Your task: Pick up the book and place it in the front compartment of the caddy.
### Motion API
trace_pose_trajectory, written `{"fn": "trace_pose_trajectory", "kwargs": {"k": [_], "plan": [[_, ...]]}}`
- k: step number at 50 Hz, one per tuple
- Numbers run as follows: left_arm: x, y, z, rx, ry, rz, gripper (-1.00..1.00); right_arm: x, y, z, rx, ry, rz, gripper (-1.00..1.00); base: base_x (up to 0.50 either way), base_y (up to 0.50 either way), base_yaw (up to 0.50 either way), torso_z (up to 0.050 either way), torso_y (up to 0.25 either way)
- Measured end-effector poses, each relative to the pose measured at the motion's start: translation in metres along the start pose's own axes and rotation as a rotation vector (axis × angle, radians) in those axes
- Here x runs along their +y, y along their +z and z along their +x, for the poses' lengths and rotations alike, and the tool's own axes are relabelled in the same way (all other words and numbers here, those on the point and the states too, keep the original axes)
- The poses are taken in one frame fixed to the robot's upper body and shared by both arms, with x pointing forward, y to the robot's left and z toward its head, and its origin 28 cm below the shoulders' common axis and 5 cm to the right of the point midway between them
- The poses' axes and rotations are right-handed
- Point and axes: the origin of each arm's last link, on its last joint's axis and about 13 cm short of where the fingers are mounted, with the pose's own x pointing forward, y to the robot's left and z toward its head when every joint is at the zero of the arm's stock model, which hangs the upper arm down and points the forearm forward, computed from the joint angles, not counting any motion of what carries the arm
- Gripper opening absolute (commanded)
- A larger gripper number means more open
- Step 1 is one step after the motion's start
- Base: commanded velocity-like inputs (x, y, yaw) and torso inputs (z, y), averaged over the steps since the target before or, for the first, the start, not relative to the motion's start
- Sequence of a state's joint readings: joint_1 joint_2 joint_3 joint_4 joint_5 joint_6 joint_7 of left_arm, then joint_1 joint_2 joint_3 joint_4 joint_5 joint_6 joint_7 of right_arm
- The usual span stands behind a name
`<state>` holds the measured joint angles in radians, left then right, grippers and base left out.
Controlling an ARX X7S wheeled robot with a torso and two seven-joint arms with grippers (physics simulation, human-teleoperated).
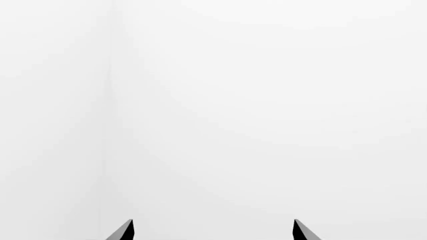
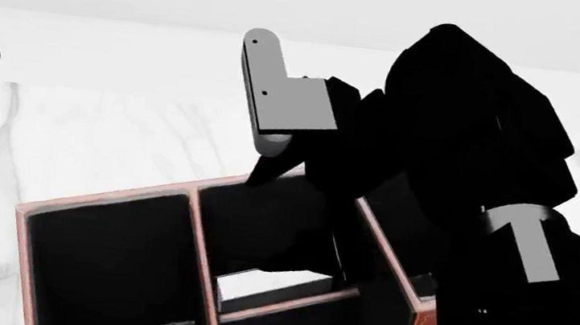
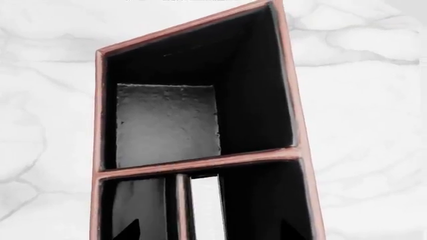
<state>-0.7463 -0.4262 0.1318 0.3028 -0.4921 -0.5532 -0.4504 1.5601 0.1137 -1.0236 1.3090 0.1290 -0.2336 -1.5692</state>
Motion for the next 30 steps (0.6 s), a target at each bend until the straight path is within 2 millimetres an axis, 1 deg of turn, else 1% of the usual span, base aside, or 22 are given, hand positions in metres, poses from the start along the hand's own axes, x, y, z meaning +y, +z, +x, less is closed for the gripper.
{"fn": "trace_pose_trajectory", "kwargs": {"k": [8,16,24,30], "plan": [[0.0,0.0,0.0,0.001,-0.001,0.0,1.0,-0.002,0.006,-0.011,0.002,-0.027,-0.026,1.0,0.0,0.0,0.0,0.0,0.0],[0.0,-0.001,-0.001,0.001,-0.001,0.0,1.0,-0.005,0.015,-0.027,0.006,-0.073,-0.063,1.0,0.0,0.0,0.0,0.0,0.0],[0.0,-0.001,-0.001,0.001,-0.001,0.0,1.0,-0.007,0.029,-0.049,0.014,-0.144,-0.11,1.0,0.0,0.0,0.0,0.0,0.0],[0.0,0.0,0.0,0.001,-0.002,0.0,1.0,-0.007,0.04,-0.072,0.021,-0.223,-0.144,1.0,0.0,0.0,0.0,0.0,0.002]]}}
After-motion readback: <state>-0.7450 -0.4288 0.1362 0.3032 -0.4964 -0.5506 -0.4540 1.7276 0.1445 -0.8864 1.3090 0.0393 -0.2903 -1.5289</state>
